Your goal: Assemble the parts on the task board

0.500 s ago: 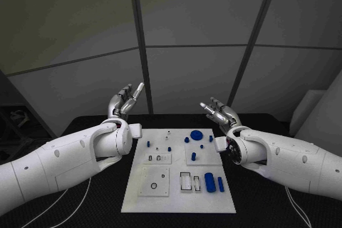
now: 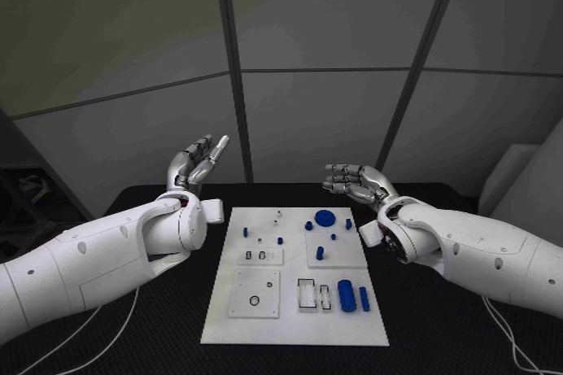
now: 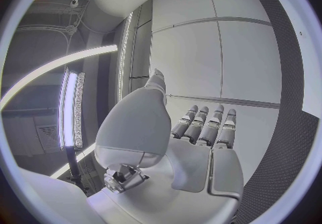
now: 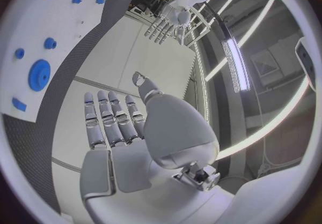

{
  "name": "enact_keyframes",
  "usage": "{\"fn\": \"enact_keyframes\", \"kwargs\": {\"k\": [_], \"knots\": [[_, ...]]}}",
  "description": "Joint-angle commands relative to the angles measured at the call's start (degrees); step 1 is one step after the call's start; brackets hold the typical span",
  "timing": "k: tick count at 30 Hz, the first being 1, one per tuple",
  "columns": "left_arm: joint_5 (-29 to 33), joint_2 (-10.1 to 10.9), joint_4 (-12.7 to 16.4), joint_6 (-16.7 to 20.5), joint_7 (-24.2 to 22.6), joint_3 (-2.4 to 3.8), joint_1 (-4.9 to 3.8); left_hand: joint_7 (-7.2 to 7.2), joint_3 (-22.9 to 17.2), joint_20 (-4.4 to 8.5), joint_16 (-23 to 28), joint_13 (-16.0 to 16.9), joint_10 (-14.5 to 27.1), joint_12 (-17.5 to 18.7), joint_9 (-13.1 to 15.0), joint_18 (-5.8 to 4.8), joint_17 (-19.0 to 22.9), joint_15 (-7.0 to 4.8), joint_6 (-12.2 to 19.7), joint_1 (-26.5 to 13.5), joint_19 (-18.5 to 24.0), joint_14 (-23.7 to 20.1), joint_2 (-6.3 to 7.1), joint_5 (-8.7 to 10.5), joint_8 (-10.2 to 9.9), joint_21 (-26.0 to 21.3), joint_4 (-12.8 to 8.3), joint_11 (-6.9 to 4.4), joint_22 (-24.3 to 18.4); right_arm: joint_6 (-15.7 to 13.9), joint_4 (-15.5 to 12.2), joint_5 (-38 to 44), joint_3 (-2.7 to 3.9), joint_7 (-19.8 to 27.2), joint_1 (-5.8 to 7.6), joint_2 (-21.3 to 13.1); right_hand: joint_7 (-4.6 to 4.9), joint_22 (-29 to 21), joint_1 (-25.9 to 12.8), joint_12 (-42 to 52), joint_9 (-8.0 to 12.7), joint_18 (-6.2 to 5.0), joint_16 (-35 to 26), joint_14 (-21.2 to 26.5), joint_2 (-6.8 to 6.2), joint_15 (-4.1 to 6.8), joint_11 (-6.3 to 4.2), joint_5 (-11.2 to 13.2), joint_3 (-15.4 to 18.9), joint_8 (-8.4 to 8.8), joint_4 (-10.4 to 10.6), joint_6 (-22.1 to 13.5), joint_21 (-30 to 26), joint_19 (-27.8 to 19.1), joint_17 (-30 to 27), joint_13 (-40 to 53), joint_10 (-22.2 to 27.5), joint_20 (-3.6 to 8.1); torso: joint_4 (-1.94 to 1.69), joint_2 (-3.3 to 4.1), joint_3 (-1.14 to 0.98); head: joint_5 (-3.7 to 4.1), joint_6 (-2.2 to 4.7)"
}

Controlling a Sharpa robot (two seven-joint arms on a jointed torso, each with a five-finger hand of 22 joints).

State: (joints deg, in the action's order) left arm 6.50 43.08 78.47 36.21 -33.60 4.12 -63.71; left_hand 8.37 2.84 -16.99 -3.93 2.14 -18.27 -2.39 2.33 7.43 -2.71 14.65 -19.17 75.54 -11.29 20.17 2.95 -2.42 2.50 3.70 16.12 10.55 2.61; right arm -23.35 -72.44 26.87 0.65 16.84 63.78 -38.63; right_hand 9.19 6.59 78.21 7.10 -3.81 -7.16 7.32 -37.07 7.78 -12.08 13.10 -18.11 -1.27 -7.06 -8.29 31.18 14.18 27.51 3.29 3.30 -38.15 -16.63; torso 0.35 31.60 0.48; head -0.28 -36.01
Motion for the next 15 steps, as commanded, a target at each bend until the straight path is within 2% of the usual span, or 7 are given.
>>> {"fn": "enact_keyframes", "kwargs": {"k": [1, 3, 4, 6, 7, 11, 15], "knots": [[-1.0, 0.7, 0.9, -3.7, -0.3, -0.06, -0.08, 3.61, -0.1, 0.12, -0.7, 0.3, -2.7, -0.4, 0.2, -1.71, -0.2, 0.45, -1.4, 1.3, -2.9, 3.2, 0.02, -0.31, 0.4, 1.1, -0.5, 0.97, 0.6, -3.2, 0.7, 17.2, 0.09, 0.2, 0.15, 0.1, 4.26, 2.0, 1.8, 0.7, -0.4, -3.28, 1.9, -16.0, -1.43, 2.39, -2.07, 2.2, -4.2, -1.85, -4.8, 16.8, 5.8, 10.0, 0.5, 0.2, -15.9, 0.24, 0.14, 0.50, 0.21, 0.07, -0.33], [-1.3, 1.4, 1.6, -4.2, -0.1, -0.09, -0.08, 3.89, -0.1, 0.20, -1.5, 0.5, -6.0, -0.9, 0.3, -1.21, -0.5, -0.31, -3.2, 2.3, -7.6, 6.8, 0.05, -0.29, 0.7, 2.9, -0.8, 2.31, 1.5, -2.7, 1.1, 20.8, 0.11, -0.7, 0.18, 0.0, 3.91, 2.4, 1.1, 0.2, -0.2, -3.43, 2.0, -18.2, -1.93, 2.97, -2.54, 2.1, -5.1, -1.64, -5.3, 18.2, 6.8, 11.3, 0.7, 0.3, -17.6, 0.60, 0.22, 0.63, 0.25, 0.05, -0.50], [-1.5, 1.8, 2.0, -4.6, 0.2, -0.10, -0.07, 4.23, -0.3, 0.28, -2.3, 0.6, -7.5, -1.1, 0.4, -0.71, -0.8, -0.85, -4.2, 2.9, -11.3, 9.8, 0.16, -0.33, 0.8, 4.4, -1.1, 2.84, 2.3, -2.6, 1.3, 22.5, 0.12, -1.1, 0.22, 0.0, 3.78, 2.5, 0.8, 0.0, -0.1, -3.45, 2.1, -19.1, -2.14, 3.20, -2.70, 2.0, -5.4, -1.52, -5.5, 18.7, 7.2, 11.8, 0.7, 0.3, -18.2, 0.79, 0.25, 0.69, 0.27, 0.01, -0.63], [-2.0, 2.5, 2.9, -5.3, 0.5, -0.12, -0.07, 5.49, -1.0, 0.32, -5.1, 1.1, -13.1, -2.0, 0.7, 0.34, -1.8, -1.72, -7.1, 4.0, -18.2, 19.5, 0.33, -0.34, 1.4, 7.2, -1.5, 3.96, 3.6, -2.3, 1.6, 25.5, 0.14, -1.8, 0.31, 0.0, 3.55, 3.1, 0.3, -0.8, 0.0, -3.51, 2.7, -22.0, -2.69, 3.97, -3.01, 1.4, -6.2, -0.97, -6.1, 19.4, 8.6, 13.5, 1.0, 0.3, -19.1, 1.52, 0.38, 0.90, 0.30, -0.12, -0.51], [-2.2, 2.9, 3.3, -5.6, 0.8, -0.12, -0.07, 5.84, -1.2, 0.29, -5.4, 1.3, -15.7, -2.6, 0.9, 0.48, -1.8, -1.80, -8.6, 4.2, -20.4, 20.5, 0.38, -0.29, 1.7, 8.1, -1.6, 4.15, 4.0, -2.1, 1.7, 27.3, 0.15, -2.4, 0.37, 0.0, 3.47, 3.4, 0.2, -1.1, 0.0, -3.50, 2.9, -23.4, -2.96, 4.34, -3.13, 1.2, -6.6, -0.73, -6.4, 19.5, 9.4, 14.4, 1.2, 0.3, -19.4, 1.91, 0.44, 1.03, 0.35, -0.15, -0.59], [-3.2, 3.9, 5.3, -6.5, 1.4, -0.13, -0.06, 6.64, -1.4, 0.56, -7.1, 2.1, -26.3, -5.2, 1.3, 1.74, -2.0, -3.06, -14.0, 5.2, -25.7, 24.8, 0.10, -0.31, 2.8, 10.4, -2.6, 3.09, 4.7, -0.6, 2.1, 34.7, 0.17, -5.3, 0.93, 0.2, 2.99, 5.1, -0.7, -2.0, 0.0, -3.48, 4.0, -28.5, -4.12, 5.94, -4.00, -0.2, -7.7, -0.16, -7.4, 20.9, 12.8, 17.3, 1.9, 0.4, -21.2, 3.69, 0.35, 1.41, 0.39, -0.17, -0.90], [-4.0, 5.0, 7.5, -7.2, 1.9, -0.14, -0.06, 6.41, -1.0, 0.69, -8.6, 2.1, -30.5, -7.0, 2.0, 2.90, -2.3, -4.35, -22.2, 6.0, -30.4, 28.7, -0.41, -0.28, 4.5, 12.4, -4.3, 1.68, 5.3, 1.9, 2.2, 42.8, 0.19, -9.3, 1.80, 0.5, 2.20, 8.6, -1.4, -3.0, -0.1, -3.29, 5.1, -33.8, -5.44, 7.62, -4.95, -0.9, -8.4, 0.17, -7.9, 23.1, 19.0, 20.3, 3.0, 0.4, -23.5, 5.79, 0.22, 2.10, 0.46, -0.07, -1.08]]}}
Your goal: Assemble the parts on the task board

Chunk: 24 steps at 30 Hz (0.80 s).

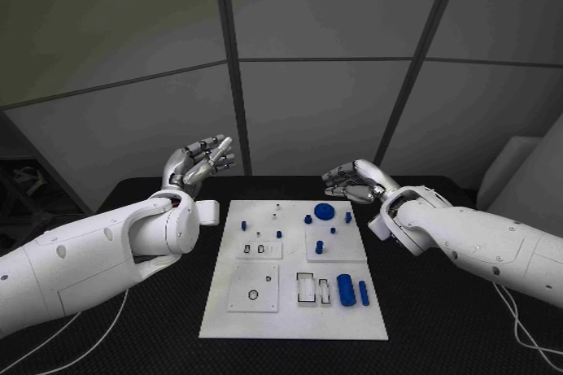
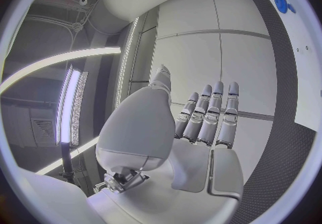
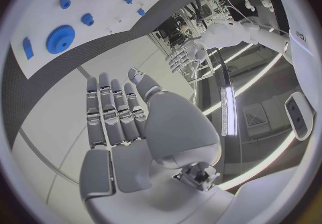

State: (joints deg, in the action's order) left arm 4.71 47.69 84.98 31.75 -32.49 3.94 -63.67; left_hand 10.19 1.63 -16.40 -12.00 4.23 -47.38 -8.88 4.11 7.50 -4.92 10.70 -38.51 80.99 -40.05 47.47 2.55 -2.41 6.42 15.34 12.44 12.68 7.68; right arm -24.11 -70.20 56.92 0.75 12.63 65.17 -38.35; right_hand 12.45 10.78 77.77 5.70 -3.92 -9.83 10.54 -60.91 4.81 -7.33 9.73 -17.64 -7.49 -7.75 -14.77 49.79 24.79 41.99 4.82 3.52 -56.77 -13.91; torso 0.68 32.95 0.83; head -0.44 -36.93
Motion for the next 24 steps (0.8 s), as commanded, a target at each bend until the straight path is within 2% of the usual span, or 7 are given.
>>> {"fn": "enact_keyframes", "kwargs": {"k": [1, 2, 3, 6, 14, 17, 24], "knots": [[-2.4, 0.7, 1.6, -2.9, 1.0, 0.03, -0.09, 4.43, 0.2, 0.20, -1.0, 0.1, -2.3, -0.9, 0.5, 3.02, -0.3, -0.74, -5.2, 0.8, -2.7, 2.4, -0.12, -0.32, 1.1, 1.2, -1.0, -0.65, 0.4, 3.4, 0.0, 14.8, 0.09, -6.1, 0.62, 0.3, -1.18, 5.8, -1.3, -1.8, 0.0, -0.39, 1.9, -11.0, -2.83, 3.27, -1.91, -1.3, -2.3, 0.98, -1.3, 5.1, 10.8, 6.4, 1.7, 0.2, -5.5, 3.55, -0.17, 0.93, 0.15, 0.14, -0.19], [-2.6, 1.0, 2.2, -3.0, 1.1, 0.03, -0.09, 4.19, 0.4, 0.40, -1.3, 0.0, -3.2, -1.2, 0.6, 3.08, -0.4, -1.02, -7.6, 1.0, -3.7, 3.3, -0.30, -0.32, 1.6, 1.6, -1.6, -0.89, 0.5, 4.2, 0.0, 16.8, 0.10, -7.1, 0.84, 0.5, -1.32, 6.7, -1.4, -1.9, -0.1, -0.42, 2.0, -11.9, -2.97, 3.55, -1.99, -1.1, -2.4, 1.07, -1.3, 5.5, 12.4, 6.6, 1.9, 0.2, -5.9, 3.94, -0.23, 1.10, 0.15, 0.13, -0.22], [-2.8, 1.3, 2.8, -3.1, 1.2, 0.03, -0.09, 3.99, 0.5, 0.58, -1.5, 0.0, -4.0, -1.5, 0.6, 3.06, -0.4, -1.26, -8.7, 1.2, -4.6, 4.0, -0.47, -0.31, 1.8, 1.9, -2.0, -1.14, 0.5, 5.0, 0.0, 18.7, 0.11, -8.1, 1.04, 0.6, -1.51, 8.3, -1.7, -2.0, -0.1, -0.36, 1.9, -12.8, -3.22, 3.78, -2.24, -0.9, -2.6, 1.25, -1.2, 6.2, 14.9, 6.9, 2.1, 0.2, -6.5, 4.41, -0.26, 1.24, 0.18, 0.12, -0.23], [-3.3, 2.4, 4.6, -3.4, 1.6, 0.03, -0.09, 3.56, 0.9, 1.06, -1.8, -0.2, -5.5, -1.8, 0.5, 3.07, -0.5, -1.75, -10.1, 1.4, -6.2, 5.6, -0.92, -0.29, 1.9, 2.4, -3.1, -1.59, 0.6, 7.2, -0.1, 24.4, 0.12, -10.8, 1.67, 1.1, -1.88, 11.4, -2.2, -2.1, -0.1, -0.55, 2.0, -15.1, -3.70, 4.47, -2.76, -0.6, -3.3, 1.75, -1.1, 7.2, 19.9, 7.1, 2.7, 0.3, -7.9, 5.32, -0.44, 1.89, 0.25, 0.30, -0.01], [-3.7, 4.0, 8.4, -3.7, 2.0, 0.03, -0.07, 3.43, 1.4, 1.41, -1.7, -0.4, -6.1, -1.6, 0.1, 3.04, -0.4, -1.99, -10.8, 1.3, -7.5, 6.4, -1.32, -0.30, 1.6, 2.7, -4.0, -1.76, 0.6, 10.1, 0.2, 33.7, 0.13, -15.1, 2.81, 3.1, -2.24, 15.4, -3.2, -2.2, -0.1, -0.70, 1.8, -18.3, -4.84, 5.19, -2.91, 0.0, -4.5, 2.96, -0.9, 7.9, 26.7, 8.7, 3.8, 0.3, -7.0, 6.16, -0.78, 3.61, 0.39, 0.57, 0.45], [-3.7, 4.4, 9.4, -3.8, 2.2, 0.03, -0.07, 3.46, 1.5, 1.44, -1.7, -0.4, -6.1, -1.5, 0.1, 3.04, -0.4, -2.02, -10.8, 1.3, -7.7, 6.5, -1.35, -0.30, 1.5, 2.8, -4.1, -1.74, 0.6, 10.5, 0.3, 35.7, 0.13, -16.0, 2.95, 3.6, -2.30, 16.3, -3.3, -2.2, -0.1, -0.69, 1.5, -18.7, -5.08, 5.22, -2.87, -0.1, -4.9, 3.31, -0.8, 7.9, 28.5, 9.4, 4.1, 0.3, -6.1, 6.28, -0.89, 4.37, 0.52, 0.57, 0.62], [-3.7, 5.0, 10.7, -3.9, 2.4, 0.04, -0.07, 3.48, 1.5, 1.48, -1.6, -0.5, -6.0, -1.4, 0.0, 3.02, -0.4, -2.03, -10.8, 1.3, -7.9, 6.6, -1.40, -0.29, 1.4, 2.8, -4.2, -1.72, 0.6, 10.4, 0.4, 37.8, 0.13, -17.4, 3.13, 4.3, -2.32, 18.1, -3.5, -2.1, -0.1, -0.75, 1.7, -20.7, -5.34, 5.48, -2.97, -0.1, -5.8, 3.72, -0.5, 8.0, 31.5, 10.4, 5.0, 0.5, -5.6, 6.53, -1.02, 5.60, 0.67, 0.77, 0.84]]}}
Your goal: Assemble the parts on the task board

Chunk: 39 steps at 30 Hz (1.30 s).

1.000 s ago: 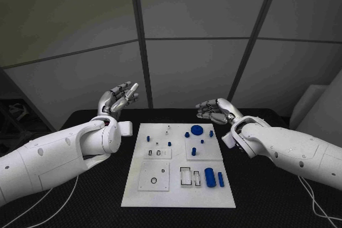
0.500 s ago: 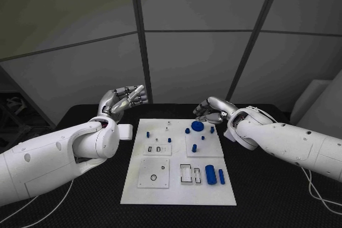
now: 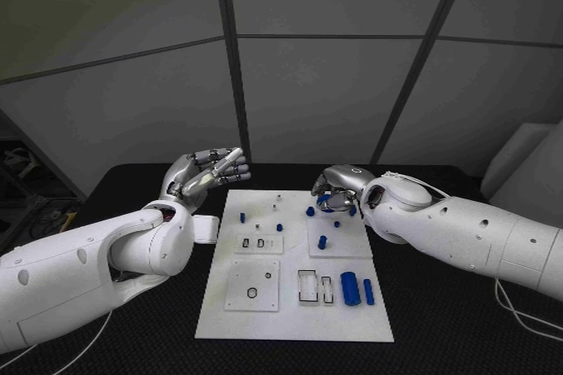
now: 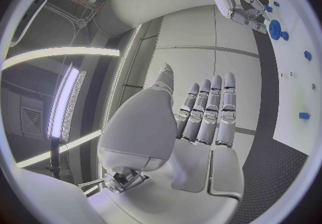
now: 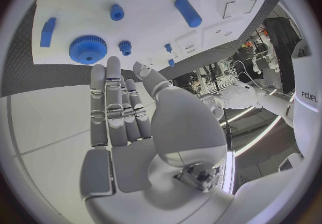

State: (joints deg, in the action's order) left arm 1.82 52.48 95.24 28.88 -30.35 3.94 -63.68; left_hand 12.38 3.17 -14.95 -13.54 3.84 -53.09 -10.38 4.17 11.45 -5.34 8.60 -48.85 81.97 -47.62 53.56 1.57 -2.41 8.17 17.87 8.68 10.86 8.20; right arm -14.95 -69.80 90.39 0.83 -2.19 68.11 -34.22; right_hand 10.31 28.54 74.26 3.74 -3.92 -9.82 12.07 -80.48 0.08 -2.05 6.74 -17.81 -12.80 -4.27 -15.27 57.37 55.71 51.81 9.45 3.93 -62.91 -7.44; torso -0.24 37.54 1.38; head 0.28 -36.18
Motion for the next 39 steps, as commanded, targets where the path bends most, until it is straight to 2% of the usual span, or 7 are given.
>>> {"fn": "enact_keyframes", "kwargs": {"k": [1, 7, 8, 9, 10, 12, 39], "knots": [[-0.9, 0.3, 0.5, -1.1, 0.3, 0.04, -0.06, 1.29, 0.0, 0.04, -0.1, -0.1, -0.3, 0.2, -0.1, -0.93, 0.0, 0.06, -0.4, 0.3, -0.4, 0.5, -0.44, -0.30, -0.4, 0.3, -0.5, 0.10, 0.0, 1.3, 0.0, 4.5, 0.05, -2.7, 0.22, 0.2, -0.22, 0.6, 0.0, -0.2, -0.1, -0.78, 0.7, -2.0, -0.72, 0.31, -0.01, 0.0, -0.5, 0.27, 0.0, 0.4, 1.0, 0.6, 0.8, 0.1, 0.6, 0.13, -0.11, 1.17, 0.13, 0.04, 0.17], [-0.9, 0.5, 0.7, -1.2, 0.4, 0.04, -0.07, 1.29, 0.1, 0.07, 0.0, -0.1, -0.3, 0.2, -0.1, -0.94, 0.1, 0.07, -0.4, 0.2, -0.5, 0.5, -0.48, -0.29, -0.5, 0.3, -0.5, 0.11, 0.0, 2.6, 0.3, 5.2, 0.05, -3.4, 0.40, 0.8, -0.38, 5.6, 0.0, -0.2, -0.1, -0.08, 2.4, -4.4, -1.06, 0.64, -0.17, 0.0, -1.0, 0.48, 0.3, 0.2, 4.8, 3.3, 3.1, 0.1, 0.9, 0.44, -0.11, 1.93, 0.19, 0.08, 0.44], [-0.9, 0.5, 0.8, -1.3, 0.4, 0.04, -0.07, 1.29, 0.1, 0.07, 0.0, -0.1, -0.3, 0.2, -0.1, -0.94, 0.1, 0.07, -0.4, 0.2, -0.5, 0.5, -0.48, -0.29, -0.5, 0.3, -0.5, 0.11, 0.0, 3.2, 0.4, 5.4, 0.04, -3.7, 0.44, 0.9, -1.34, 7.6, -0.8, -0.2, 0.0, -0.02, 22.6, -6.1, -0.76, 1.51, -1.27, -0.1, -0.8, 0.61, 1.3, -0.4, 6.6, 4.4, 12.7, 0.1, 1.4, 1.07, -0.13, 2.12, 0.19, 0.12, 0.57], [-0.9, 0.5, 0.8, -1.3, 0.5, 0.04, -0.07, 1.29, 0.1, 0.07, 0.0, -0.1, -0.3, 0.2, -0.1, -0.94, 0.1, 0.07, -0.4, 0.2, -0.5, 0.5, -0.48, -0.29, -0.5, 0.3, -0.5, 0.11, 0.0, 3.5, 0.4, 5.5, 0.04, -3.8, 0.47, 1.0, -0.57, 9.0, -0.5, -0.1, 0.0, 0.62, 38.6, -6.3, -1.25, 0.56, -0.52, -0.1, -1.1, 0.56, 1.3, -0.4, 7.6, 4.6, 27.5, 0.2, 1.4, 0.80, -0.13, 2.20, 0.21, 0.13, 0.59], [-0.9, 0.6, 0.8, -1.3, 0.5, 0.05, -0.07, 1.32, 0.1, 0.09, 0.0, -0.1, -0.2, 0.3, -0.1, -0.94, 0.1, 0.07, -0.4, 0.2, -0.6, 0.6, -0.50, -0.30, -0.6, 0.3, -0.6, 0.13, 0.0, 3.7, 0.5, 5.6, 0.04, -3.9, 0.49, 1.1, -0.69, 10.0, -0.3, -0.1, -0.1, 0.45, 44.8, -6.4, -1.08, 0.53, -0.65, -0.3, -1.4, 0.43, 1.5, -0.2, 8.3, 4.9, 34.1, 0.3, 1.3, 0.66, -0.14, 2.25, 0.23, 0.13, 0.56], [-0.9, 0.6, 0.9, -1.3, 0.5, 0.05, -0.07, 1.32, 0.1, 0.09, 0.0, -0.1, -0.2, 0.3, -0.1, -0.94, 0.1, 0.07, -0.4, 0.2, -0.6, 0.6, -0.50, -0.30, -0.6, 0.3, -0.6, 0.13, 0.0, 3.9, 0.5, 5.7, 0.04, -4.0, 0.52, 1.3, -0.61, 11.7, -0.2, -0.1, -0.1, 0.70, 49.6, -5.6, -1.55, 0.47, -0.41, -0.2, -1.7, 0.47, 1.8, -0.4, 9.6, 5.7, 38.9, 0.3, 1.4, 0.43, -0.12, 2.42, 0.22, 0.10, 0.58], [-0.9, 0.8, 0.9, -1.7, 1.1, 0.05, -0.08, 1.37, 0.3, 0.13, 0.1, -0.2, 0.0, 0.6, -0.2, -0.96, 0.1, 0.08, -0.3, 0.1, -0.9, 0.6, -0.60, -0.30, -0.8, 0.4, -0.8, 0.18, 0.0, 5.0, 0.9, 6.1, 0.04, -3.7, 0.58, 2.8, -0.77, 21.0, -0.3, 0.2, -0.3, 2.16, 58.6, -5.4, -1.08, 0.63, -0.69, -0.4, -5.0, 0.20, 3.3, 0.8, 15.4, 11.2, 48.2, 0.6, -2.0, 0.46, -0.20, 2.83, 0.32, -0.14, 0.74]]}}
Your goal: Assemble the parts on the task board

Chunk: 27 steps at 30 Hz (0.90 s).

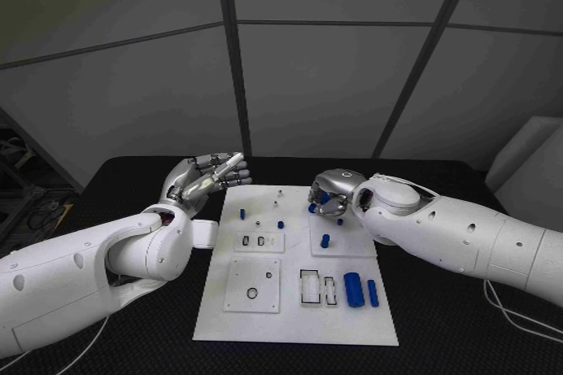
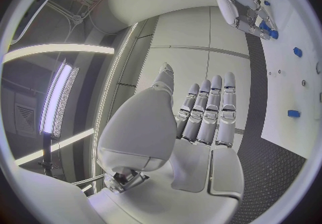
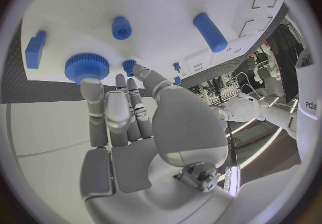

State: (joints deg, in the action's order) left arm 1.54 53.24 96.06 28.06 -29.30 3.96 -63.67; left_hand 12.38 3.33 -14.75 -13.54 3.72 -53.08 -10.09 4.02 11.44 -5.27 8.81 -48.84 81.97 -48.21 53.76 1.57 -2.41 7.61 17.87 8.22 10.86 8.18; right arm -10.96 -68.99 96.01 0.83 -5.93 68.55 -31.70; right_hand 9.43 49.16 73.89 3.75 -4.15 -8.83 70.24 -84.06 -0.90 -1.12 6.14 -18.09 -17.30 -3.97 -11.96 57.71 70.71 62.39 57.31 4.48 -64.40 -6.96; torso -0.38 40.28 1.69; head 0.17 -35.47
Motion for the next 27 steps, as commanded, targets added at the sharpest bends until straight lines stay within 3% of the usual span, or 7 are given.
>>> {"fn": "enact_keyframes", "kwargs": {"k": [1, 21, 27], "knots": [[-0.6, 0.0, 0.1, -0.9, 0.1, 0.04, -0.08, 1.37, 0.1, -0.07, 0.1, 0.0, 0.0, 0.3, -0.1, -0.95, 0.1, -0.13, -0.3, 0.1, -0.3, 0.4, -0.60, -0.30, -0.2, 0.4, -0.3, 0.18, 0.0, 1.1, 0.1, 0.4, 0.04, 0.0, 0.14, 0.3, 0.11, 0.6, 0.1, 0.1, -0.1, 1.21, 0.6, -1.8, -0.10, -0.29, -0.09, -0.1, -0.6, -0.10, 0.0, 0.5, 0.5, 0.7, 0.5, 0.0, -0.6, -0.01, -0.06, 0.11, 0.01, -0.05, 0.00], [-0.6, 0.0, 0.0, -1.1, 0.5, 0.04, -0.09, 1.41, 0.2, -0.05, 0.2, -0.1, 0.1, 0.4, -0.1, -0.97, 0.1, -0.12, -0.2, 0.1, -0.5, 0.4, -0.70, -0.30, -0.4, 0.4, -0.5, 0.22, 0.0, 2.8, 0.7, 0.8, 0.03, -0.6, 0.14, 1.3, 0.17, 3.5, 1.0, 0.0, -0.2, 1.59, 3.1, -1.6, -0.35, -0.19, -0.23, 1.2, -4.9, -0.19, 0.2, 2.2, 2.6, 1.8, 2.6, -0.2, -2.3, 0.16, -0.06, 0.26, 0.07, -0.06, -0.20], [-0.6, 0.0, 0.1, -1.1, 0.6, 0.04, -0.09, 1.41, 0.2, -0.04, 0.2, -0.1, 0.1, 0.4, -0.1, -0.97, 0.1, -0.12, -0.2, 0.1, -0.5, 0.4, -0.71, -0.30, -0.4, 0.4, -0.5, 0.22, 0.0, 1.0, 0.6, 1.2, 0.03, -1.1, 0.14, 1.3, -0.04, 5.1, 2.4, 0.3, -0.4, 1.79, 3.9, -1.6, 0.22, 0.16, -0.64, 3.6, -7.4, -0.65, -0.2, 3.6, 3.8, 2.5, 3.3, 0.1, -4.0, 0.46, 0.00, 0.32, 0.10, -0.09, -0.17]]}}
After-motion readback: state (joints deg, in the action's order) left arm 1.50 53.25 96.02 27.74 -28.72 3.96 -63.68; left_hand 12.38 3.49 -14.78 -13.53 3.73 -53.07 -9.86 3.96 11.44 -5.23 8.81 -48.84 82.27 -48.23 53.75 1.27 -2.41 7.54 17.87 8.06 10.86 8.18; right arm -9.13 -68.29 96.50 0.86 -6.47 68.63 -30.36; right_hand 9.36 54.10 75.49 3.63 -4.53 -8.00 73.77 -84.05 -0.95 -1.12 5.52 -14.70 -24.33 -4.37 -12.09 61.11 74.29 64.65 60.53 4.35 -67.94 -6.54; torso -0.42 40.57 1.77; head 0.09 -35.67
